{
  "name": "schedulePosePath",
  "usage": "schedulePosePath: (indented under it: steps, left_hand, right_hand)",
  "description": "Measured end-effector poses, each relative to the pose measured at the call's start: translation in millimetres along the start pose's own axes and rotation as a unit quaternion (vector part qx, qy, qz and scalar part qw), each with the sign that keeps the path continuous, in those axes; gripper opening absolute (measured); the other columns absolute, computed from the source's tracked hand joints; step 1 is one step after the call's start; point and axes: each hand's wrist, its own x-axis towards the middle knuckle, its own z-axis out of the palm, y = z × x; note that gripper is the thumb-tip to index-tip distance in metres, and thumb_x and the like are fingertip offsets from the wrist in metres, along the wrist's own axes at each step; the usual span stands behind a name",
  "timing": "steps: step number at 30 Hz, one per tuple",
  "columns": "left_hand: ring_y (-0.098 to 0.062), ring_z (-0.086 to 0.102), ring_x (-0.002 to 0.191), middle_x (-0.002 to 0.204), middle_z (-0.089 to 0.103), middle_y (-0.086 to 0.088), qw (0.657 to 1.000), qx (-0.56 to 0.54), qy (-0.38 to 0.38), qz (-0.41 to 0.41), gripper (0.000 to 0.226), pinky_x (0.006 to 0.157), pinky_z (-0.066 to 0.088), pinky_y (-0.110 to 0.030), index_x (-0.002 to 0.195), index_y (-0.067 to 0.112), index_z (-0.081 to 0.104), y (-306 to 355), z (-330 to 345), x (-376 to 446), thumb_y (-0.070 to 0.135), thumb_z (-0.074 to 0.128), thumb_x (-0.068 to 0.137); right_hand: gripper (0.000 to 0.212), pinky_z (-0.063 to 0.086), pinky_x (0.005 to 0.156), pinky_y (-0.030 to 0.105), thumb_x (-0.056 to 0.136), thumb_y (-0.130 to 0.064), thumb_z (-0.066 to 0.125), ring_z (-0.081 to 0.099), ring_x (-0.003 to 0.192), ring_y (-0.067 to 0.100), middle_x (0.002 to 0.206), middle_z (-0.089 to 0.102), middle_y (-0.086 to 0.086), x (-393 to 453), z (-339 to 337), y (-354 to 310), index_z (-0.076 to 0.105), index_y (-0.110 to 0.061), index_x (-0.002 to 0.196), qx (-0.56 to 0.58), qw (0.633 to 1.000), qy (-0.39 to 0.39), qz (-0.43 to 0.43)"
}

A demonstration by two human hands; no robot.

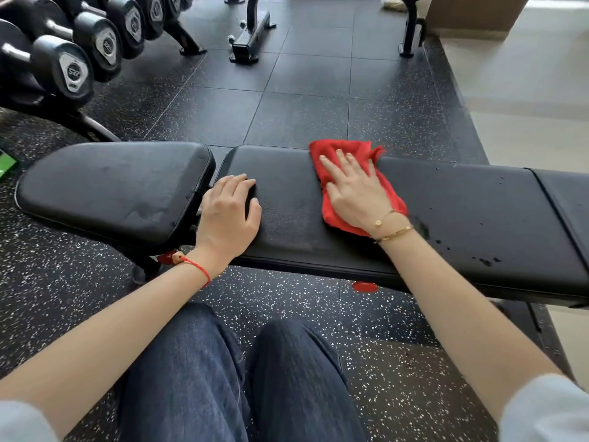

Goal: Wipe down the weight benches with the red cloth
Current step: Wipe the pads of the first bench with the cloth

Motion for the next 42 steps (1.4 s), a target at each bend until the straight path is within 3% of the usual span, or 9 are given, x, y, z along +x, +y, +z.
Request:
schedulePosePath:
  steps: [4,7,11,17,20,26,35,42]
  left_hand:
    - [-0.024,0.044,0.134,0.138,0.056,-0.007,1.0,-0.005,0.0,-0.002,0.04,0.11,0.034,-0.043,0.13,0.009,0.058,-1.4,-0.8,0.1,0.024,0.045,0.095]
    - [-0.024,0.045,0.134,0.139,0.056,-0.007,1.0,-0.006,0.0,0.003,0.042,0.11,0.034,-0.042,0.13,0.009,0.059,-3.5,-1.0,-0.5,0.024,0.044,0.094]
    - [-0.024,0.044,0.135,0.14,0.055,-0.007,1.0,-0.005,-0.001,0.004,0.041,0.112,0.034,-0.043,0.131,0.01,0.058,-4.5,1.8,-2.2,0.025,0.044,0.095]
    - [-0.024,0.044,0.135,0.14,0.055,-0.007,1.0,0.002,-0.002,0.003,0.039,0.112,0.035,-0.045,0.131,0.009,0.057,-2.6,1.4,-0.9,0.023,0.047,0.096]
    - [-0.024,0.044,0.134,0.139,0.056,-0.007,1.0,0.0,0.001,0.005,0.039,0.111,0.036,-0.045,0.131,0.009,0.057,-2.9,1.8,-1.2,0.023,0.047,0.096]
    - [-0.026,0.043,0.136,0.141,0.054,-0.009,1.0,0.011,-0.005,0.0,0.04,0.113,0.034,-0.045,0.132,0.008,0.057,-1.9,1.5,-0.9,0.023,0.047,0.095]
    - [-0.025,0.043,0.137,0.141,0.054,-0.008,1.0,0.009,-0.006,-0.003,0.043,0.113,0.034,-0.045,0.133,0.008,0.056,-0.6,0.8,-1.1,0.025,0.044,0.095]
    - [-0.024,0.048,0.131,0.136,0.058,-0.007,1.0,0.001,0.009,0.0,0.04,0.11,0.036,-0.042,0.127,0.01,0.06,-2.0,1.2,0.3,0.022,0.047,0.091]
  right_hand:
    - [0.058,0.001,0.122,0.047,0.1,-0.032,0.034,0.008,0.151,0.019,0.163,0.01,0.002,-32.9,5.8,-40.4,0.016,-0.029,0.154,0.023,0.995,-0.017,-0.097]
    - [0.057,0.007,0.122,0.045,0.099,-0.033,0.034,0.009,0.15,0.016,0.162,0.013,-0.003,-71.3,4.8,-29.1,0.018,-0.032,0.154,0.034,0.991,-0.01,-0.13]
    - [0.056,0.008,0.122,0.044,0.1,-0.029,0.038,0.013,0.15,0.016,0.162,0.016,-0.003,-78.1,0.4,16.5,0.02,-0.032,0.153,0.049,0.996,-0.005,-0.079]
    - [0.056,0.002,0.121,0.049,0.101,-0.027,0.033,0.009,0.15,0.024,0.163,0.009,0.009,2.3,-3.7,31.7,0.017,-0.024,0.155,0.026,0.998,-0.006,0.057]
    - [0.056,0.002,0.121,0.05,0.101,-0.028,0.033,0.009,0.15,0.024,0.163,0.01,0.009,-9.5,-1.5,15.5,0.017,-0.024,0.154,0.012,1.0,-0.002,0.027]
    - [0.056,0.008,0.121,0.047,0.097,-0.033,0.031,0.012,0.15,0.018,0.162,0.017,0.0,-76.0,4.6,-16.9,0.022,-0.03,0.153,0.036,0.991,0.001,-0.128]
    - [0.056,0.001,0.121,0.049,0.101,-0.029,0.031,0.008,0.151,0.023,0.163,0.009,0.008,34.3,2.4,-23.9,0.016,-0.026,0.154,0.03,0.999,-0.015,0.0]
    - [0.057,0.003,0.122,0.047,0.098,-0.033,0.032,0.01,0.15,0.019,0.162,0.014,0.001,-32.0,9.8,-50.6,0.019,-0.031,0.154,0.05,0.987,-0.009,-0.151]
